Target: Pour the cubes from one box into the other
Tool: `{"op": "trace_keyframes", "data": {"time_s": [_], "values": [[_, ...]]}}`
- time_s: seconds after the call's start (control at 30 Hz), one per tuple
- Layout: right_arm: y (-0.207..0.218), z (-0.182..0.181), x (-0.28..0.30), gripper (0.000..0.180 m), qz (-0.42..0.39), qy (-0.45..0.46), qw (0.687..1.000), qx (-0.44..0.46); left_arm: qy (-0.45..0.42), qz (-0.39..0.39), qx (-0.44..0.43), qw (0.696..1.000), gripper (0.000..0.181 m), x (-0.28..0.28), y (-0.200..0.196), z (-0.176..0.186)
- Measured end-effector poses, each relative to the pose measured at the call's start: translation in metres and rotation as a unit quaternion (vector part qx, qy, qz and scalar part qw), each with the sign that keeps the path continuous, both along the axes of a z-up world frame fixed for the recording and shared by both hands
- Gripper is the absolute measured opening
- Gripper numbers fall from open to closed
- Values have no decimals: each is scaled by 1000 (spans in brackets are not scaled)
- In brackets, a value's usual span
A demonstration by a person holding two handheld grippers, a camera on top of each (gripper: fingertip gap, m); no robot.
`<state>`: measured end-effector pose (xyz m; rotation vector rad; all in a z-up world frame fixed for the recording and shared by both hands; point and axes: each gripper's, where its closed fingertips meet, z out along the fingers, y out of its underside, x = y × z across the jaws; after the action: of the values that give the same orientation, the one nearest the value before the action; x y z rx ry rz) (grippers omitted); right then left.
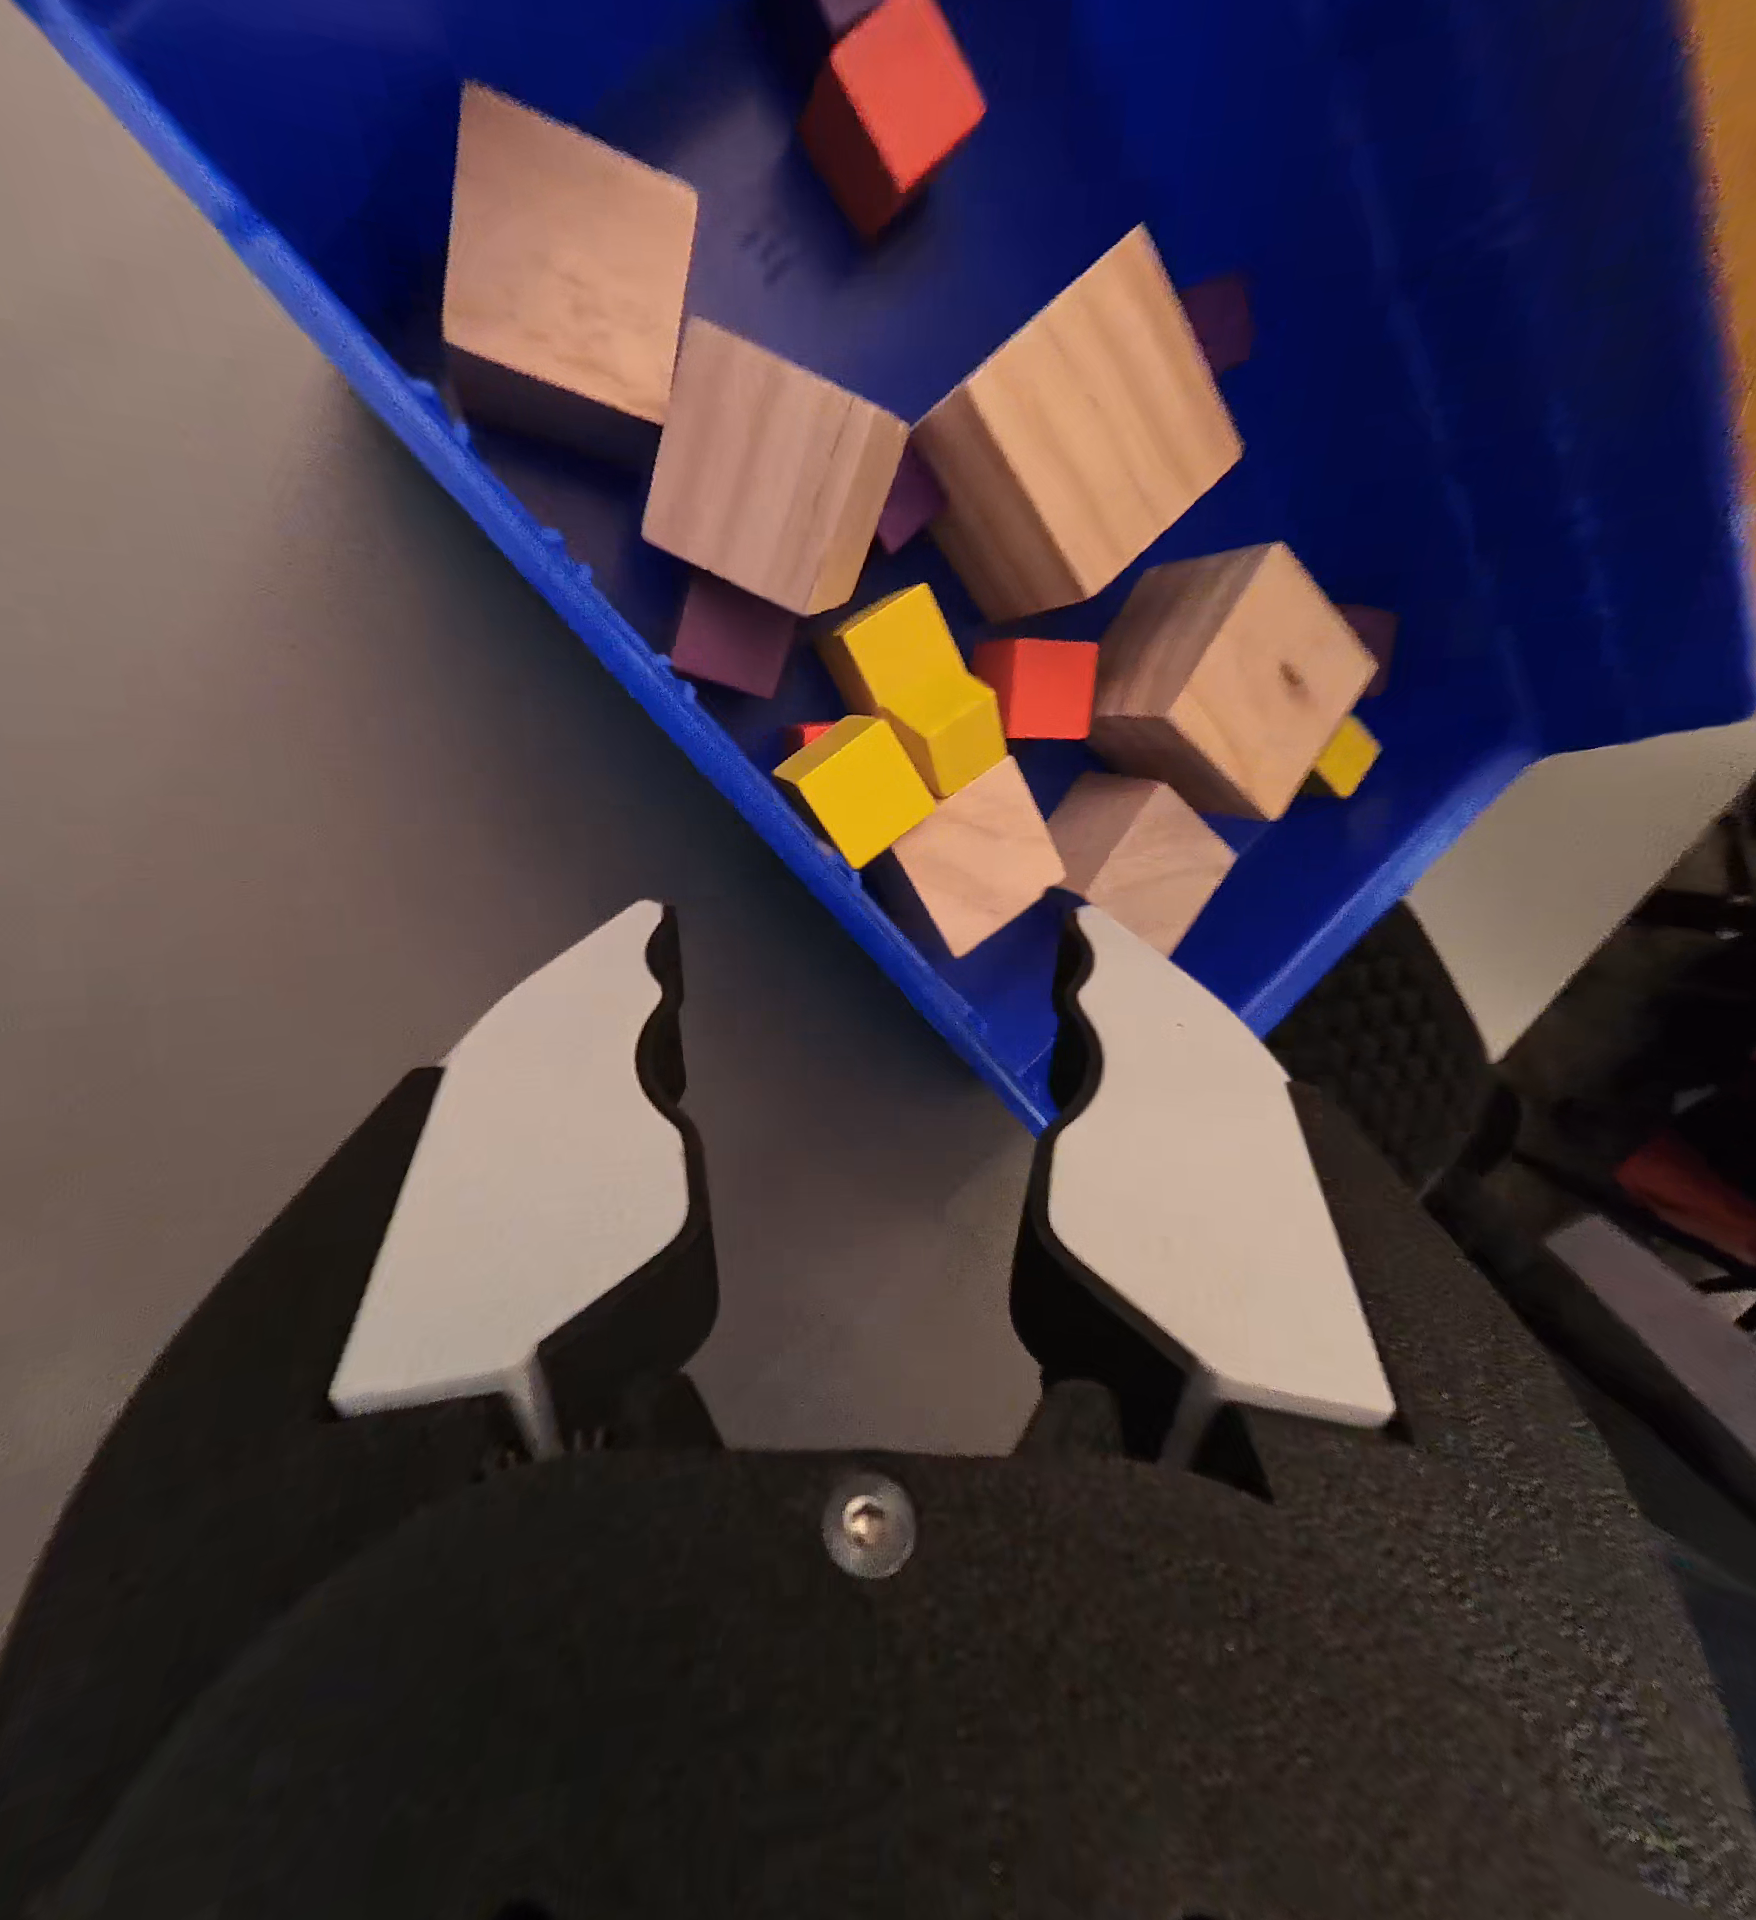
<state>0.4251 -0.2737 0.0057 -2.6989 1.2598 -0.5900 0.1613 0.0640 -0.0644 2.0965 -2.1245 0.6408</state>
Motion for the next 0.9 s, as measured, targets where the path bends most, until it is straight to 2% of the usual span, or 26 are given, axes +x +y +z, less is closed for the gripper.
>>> {"op": "trace_keyframes", "data": {"time_s": [0.1, 0.13, 0.17, 0.2, 0.3, 0.4, 0.53, 0.7, 0.9], "values": [[-10, -26, -3, 5, -11, 30, 999, -5, 58, -38, 97, 993, 65, -6, 12, -24], [-14, -33, -5, 5, -19, 41, 999, -4, 69, -51, 119, 989, 78, -7, 12, -29], [-15, -39, -6, 4, -25, 54, 998, 3, 75, -52, 108, 990, 72, -7, 6, -30], [-16, -44, -7, 4, -27, 64, 998, 10, 81, -49, 90, 991, 58, -6, -2, -30], [-18, -54, -8, 4, -33, 77, 996, 27, 120, -46, 53, 990, 43, -9, -16, -35], [-21, -59, -8, 5, -42, 81, 995, 27, 172, -26, 0, 985, 31, -15, -18, -37], [-23, -71, -15, 4, -52, 106, 993, 28, 182, 5, -72, 981, 17, -17, -8, -32], [-14, -94, -27, 4, -66, 155, 984, 58, 177, -10, -10, 984, 11, -36, 44, -33], [25, -124, -43, 5, -71, 209, 969, 107, 170, 27, 52, 984, 5, -77, 133, -34]]}}
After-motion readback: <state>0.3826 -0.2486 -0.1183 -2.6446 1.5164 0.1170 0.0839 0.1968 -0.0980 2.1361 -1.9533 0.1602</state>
